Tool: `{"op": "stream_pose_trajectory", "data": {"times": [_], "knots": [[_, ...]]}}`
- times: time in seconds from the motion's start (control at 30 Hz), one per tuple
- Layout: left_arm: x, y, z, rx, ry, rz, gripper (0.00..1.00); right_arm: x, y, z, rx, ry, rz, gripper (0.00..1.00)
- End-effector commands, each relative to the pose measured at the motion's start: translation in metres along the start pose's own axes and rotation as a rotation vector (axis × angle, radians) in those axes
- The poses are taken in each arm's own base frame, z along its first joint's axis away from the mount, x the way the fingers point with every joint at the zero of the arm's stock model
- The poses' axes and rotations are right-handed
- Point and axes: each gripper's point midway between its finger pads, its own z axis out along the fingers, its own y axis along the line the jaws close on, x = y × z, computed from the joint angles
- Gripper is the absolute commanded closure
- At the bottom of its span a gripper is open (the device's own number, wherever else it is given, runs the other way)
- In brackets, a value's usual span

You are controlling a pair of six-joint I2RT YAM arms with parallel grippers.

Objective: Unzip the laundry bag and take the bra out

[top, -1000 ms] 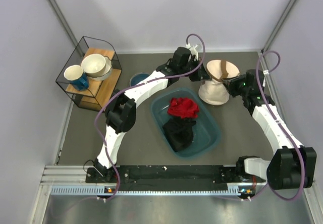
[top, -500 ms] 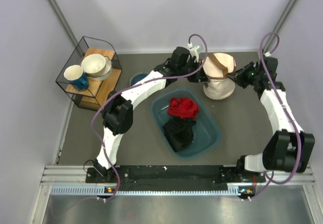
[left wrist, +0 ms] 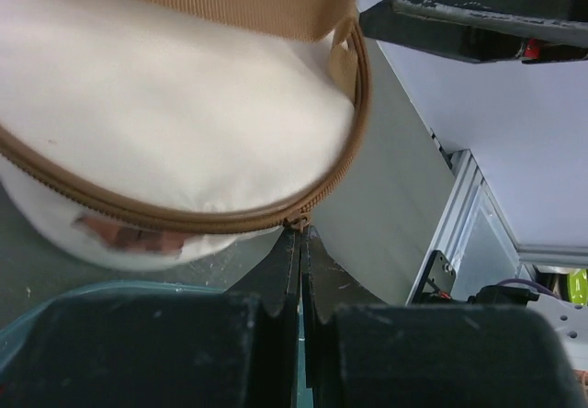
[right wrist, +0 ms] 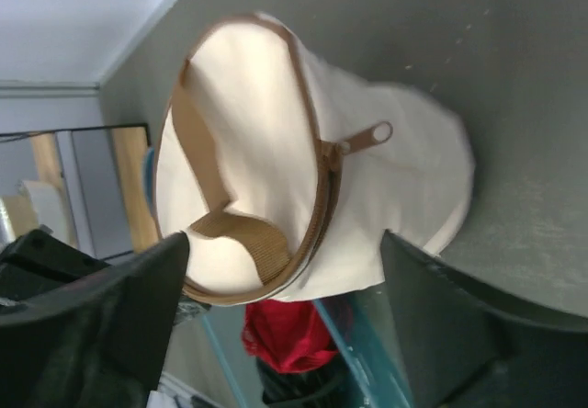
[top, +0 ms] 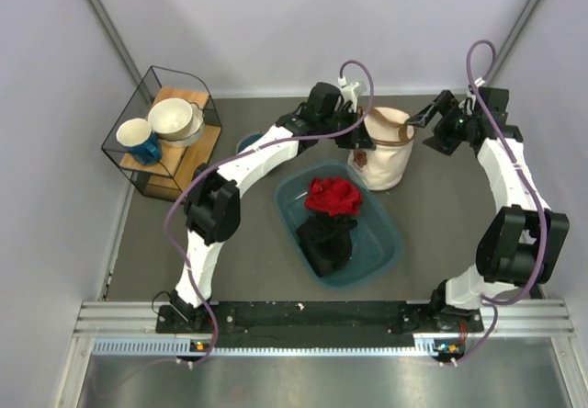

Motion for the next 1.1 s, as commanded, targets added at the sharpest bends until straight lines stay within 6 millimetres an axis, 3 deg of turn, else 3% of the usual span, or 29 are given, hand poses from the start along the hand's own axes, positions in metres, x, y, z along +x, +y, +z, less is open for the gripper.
{"op": "stream_pose_trajectory", "data": {"times": [0.0, 0.03, 0.17, 0.23, 0.27, 0.43, 0.63, 0.73, 0.83, 0.87, 1.0, 1.07], "knots": [[-0.015, -0.029, -0.007, 0.055, -0.036, 0.033, 1.0, -0.018, 0.008, -0.025, 0.048, -0.148, -0.003, 0.04], [-0.011, -0.032, -0.004, 0.056, -0.028, 0.031, 1.0, -0.018, 0.011, -0.038, 0.054, -0.191, 0.005, 0.03], [-0.006, -0.038, 0.001, 0.059, -0.028, 0.016, 1.0, 0.009, -0.006, -0.046, 0.087, -0.201, 0.105, 0.02], [-0.005, -0.041, 0.004, 0.06, -0.035, 0.02, 1.0, 0.018, -0.002, -0.053, 0.058, -0.208, 0.16, 0.01], [-0.007, -0.041, 0.004, 0.059, -0.039, 0.018, 1.0, 0.031, -0.009, -0.048, 0.056, -0.186, 0.193, 0.02], [-0.007, -0.049, 0.006, 0.074, -0.041, 0.019, 1.0, 0.037, 0.01, -0.038, -0.017, -0.186, 0.273, 0.03], [-0.003, -0.055, 0.009, 0.085, -0.031, 0.019, 1.0, 0.046, 0.037, 0.0, -0.054, -0.128, 0.267, 0.12], [0.0, -0.058, 0.01, 0.092, -0.025, 0.019, 1.0, 0.052, 0.04, 0.018, -0.045, -0.109, 0.253, 0.31], [0.0, -0.057, 0.006, 0.082, -0.019, 0.036, 1.0, 0.046, 0.034, 0.02, -0.023, -0.131, 0.236, 0.93], [0.0, -0.058, 0.004, 0.083, -0.015, 0.044, 1.0, 0.044, 0.03, 0.018, -0.008, -0.146, 0.216, 1.0], [0.001, -0.047, -0.007, 0.047, 0.01, 0.075, 1.0, 0.021, 0.019, -0.001, -0.003, -0.195, 0.167, 1.0], [-0.005, -0.032, -0.012, 0.019, -0.001, 0.074, 1.0, 0.003, 0.008, -0.011, 0.007, -0.221, 0.14, 1.0]]}}
